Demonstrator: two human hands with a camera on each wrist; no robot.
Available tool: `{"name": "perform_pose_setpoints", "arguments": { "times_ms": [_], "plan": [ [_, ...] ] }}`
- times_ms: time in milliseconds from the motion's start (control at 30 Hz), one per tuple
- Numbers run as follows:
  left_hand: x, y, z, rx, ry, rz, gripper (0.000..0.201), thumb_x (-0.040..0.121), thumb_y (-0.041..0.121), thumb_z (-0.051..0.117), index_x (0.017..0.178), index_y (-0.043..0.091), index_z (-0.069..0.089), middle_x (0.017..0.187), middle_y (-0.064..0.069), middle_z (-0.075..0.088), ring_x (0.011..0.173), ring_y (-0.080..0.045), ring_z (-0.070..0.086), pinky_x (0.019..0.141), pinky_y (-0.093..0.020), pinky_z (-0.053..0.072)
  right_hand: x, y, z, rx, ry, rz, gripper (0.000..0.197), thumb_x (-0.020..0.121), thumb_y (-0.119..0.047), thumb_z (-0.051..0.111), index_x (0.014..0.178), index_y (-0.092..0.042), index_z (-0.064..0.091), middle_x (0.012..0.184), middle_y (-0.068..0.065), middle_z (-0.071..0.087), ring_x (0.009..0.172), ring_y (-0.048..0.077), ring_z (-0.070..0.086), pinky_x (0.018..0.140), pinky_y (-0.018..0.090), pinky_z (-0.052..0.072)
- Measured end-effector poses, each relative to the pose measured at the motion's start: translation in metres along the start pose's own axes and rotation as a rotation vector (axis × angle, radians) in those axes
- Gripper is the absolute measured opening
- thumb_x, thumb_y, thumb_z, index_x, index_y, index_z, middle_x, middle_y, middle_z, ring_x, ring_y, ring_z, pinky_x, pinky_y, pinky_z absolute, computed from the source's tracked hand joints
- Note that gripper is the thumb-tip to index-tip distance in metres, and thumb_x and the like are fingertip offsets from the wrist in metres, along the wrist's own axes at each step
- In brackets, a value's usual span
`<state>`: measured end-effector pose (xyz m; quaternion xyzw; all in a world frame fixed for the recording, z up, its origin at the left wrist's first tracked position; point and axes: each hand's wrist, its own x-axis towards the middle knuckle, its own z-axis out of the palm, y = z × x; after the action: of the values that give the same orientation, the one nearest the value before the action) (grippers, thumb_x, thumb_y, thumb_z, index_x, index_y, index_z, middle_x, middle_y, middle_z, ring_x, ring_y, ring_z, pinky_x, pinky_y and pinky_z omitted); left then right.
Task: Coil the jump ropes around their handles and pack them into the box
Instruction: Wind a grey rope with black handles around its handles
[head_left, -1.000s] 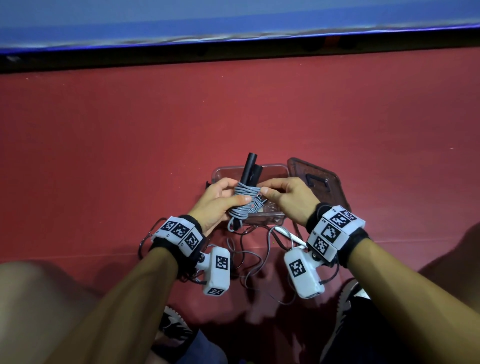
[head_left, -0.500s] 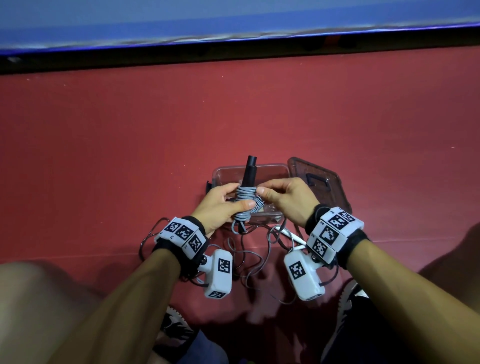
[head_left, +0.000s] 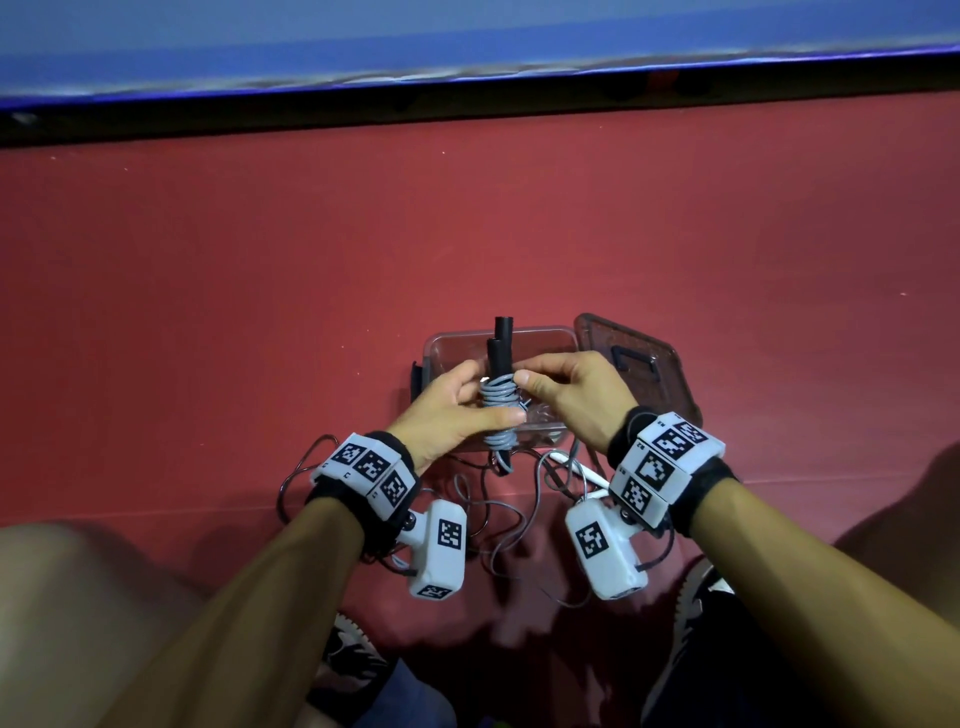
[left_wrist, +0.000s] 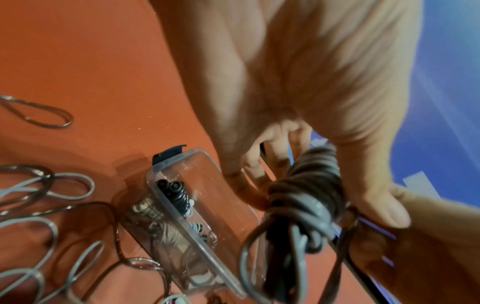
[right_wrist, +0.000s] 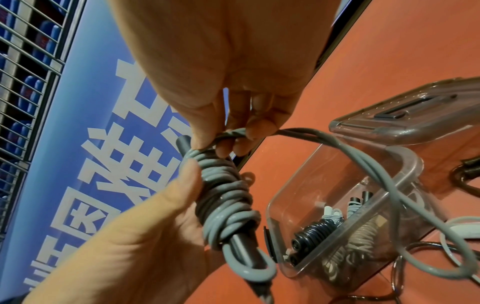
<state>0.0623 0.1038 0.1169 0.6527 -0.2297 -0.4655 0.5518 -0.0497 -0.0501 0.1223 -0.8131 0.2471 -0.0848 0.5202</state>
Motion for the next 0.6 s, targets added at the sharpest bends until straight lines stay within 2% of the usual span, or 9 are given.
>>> {"name": "perform_pose_setpoints", "arguments": {
  "times_ms": [133,200,267,333,467,533,600],
  "plan": [
    [0.0020,-0.0027,0.0013,0.076,0.057,0.044,0.048,0.081,0.007,0.083,0.123,0.022,0.065,0.115,-0.003,0.075,0.111,-0.020,0.071,0.104,-0.042,0.053,0.0009,-0.0014,-0.0001,0.003,0.015,-0.007,0.007,0.091,-0.034,0.070,0.089,-0.031,0.076,0.084,-0.009,0.076,0.082,0.007,0.070,0.088,0.043,0.056],
    [0.0017,-0.0007,-0.0003,0.088,0.061,0.032,0.041,0.083,0.010,0.082,0.120,0.022,0.069,0.113,-0.002,0.076,0.109,-0.020,0.072,0.105,-0.043,0.052,0.0023,-0.0017,-0.0002,0.032,0.029,-0.008,0.008,0.087,-0.033,0.075,0.083,-0.027,0.071,0.079,-0.005,0.073,0.074,0.010,0.067,0.084,0.045,0.057],
    [0.0007,0.0021,-0.0008,0.098,0.042,0.013,0.047,0.078,0.021,0.083,0.123,0.019,0.069,0.114,-0.002,0.076,0.110,-0.021,0.071,0.107,-0.044,0.050,0.0035,-0.0022,0.0001,0.039,0.028,-0.014,0.014,0.085,-0.029,0.077,0.083,-0.023,0.065,0.075,-0.004,0.068,0.072,0.013,0.063,0.081,0.046,0.056],
    [0.0011,0.0024,-0.0014,0.097,0.044,-0.017,0.058,0.072,0.028,0.082,0.127,0.017,0.066,0.115,-0.003,0.075,0.111,-0.022,0.070,0.107,-0.047,0.049,0.0038,-0.0020,0.0006,0.038,-0.001,-0.022,0.014,0.085,-0.023,0.077,0.081,-0.024,0.064,0.074,-0.006,0.067,0.074,0.016,0.065,0.084,0.049,0.056],
    [0.0038,0.0001,-0.0044,0.086,0.083,-0.049,0.044,0.082,0.005,0.073,0.125,0.014,0.065,0.118,-0.008,0.073,0.114,-0.028,0.068,0.107,-0.053,0.048,0.0041,0.0002,-0.0003,0.001,-0.014,0.004,0.012,0.086,-0.022,0.076,0.081,-0.024,0.065,0.076,-0.005,0.070,0.080,0.020,0.069,0.086,0.049,0.056],
    [0.0046,-0.0008,-0.0049,0.105,0.073,-0.056,0.038,0.089,-0.007,0.064,0.119,0.015,0.065,0.119,-0.010,0.072,0.116,-0.029,0.067,0.105,-0.051,0.051,0.0049,0.0006,-0.0007,-0.005,0.012,0.022,0.012,0.085,-0.026,0.077,0.082,-0.023,0.066,0.076,-0.003,0.071,0.076,0.017,0.069,0.084,0.047,0.057],
    [0.0043,0.0003,-0.0037,0.113,0.063,-0.066,0.037,0.093,-0.010,0.058,0.120,0.015,0.063,0.120,-0.010,0.071,0.114,-0.028,0.067,0.099,-0.045,0.055,0.0054,0.0007,-0.0012,0.016,0.044,0.050,0.016,0.083,-0.029,0.079,0.083,-0.021,0.066,0.074,-0.003,0.071,0.072,0.016,0.068,0.082,0.046,0.057]
  ]
}}
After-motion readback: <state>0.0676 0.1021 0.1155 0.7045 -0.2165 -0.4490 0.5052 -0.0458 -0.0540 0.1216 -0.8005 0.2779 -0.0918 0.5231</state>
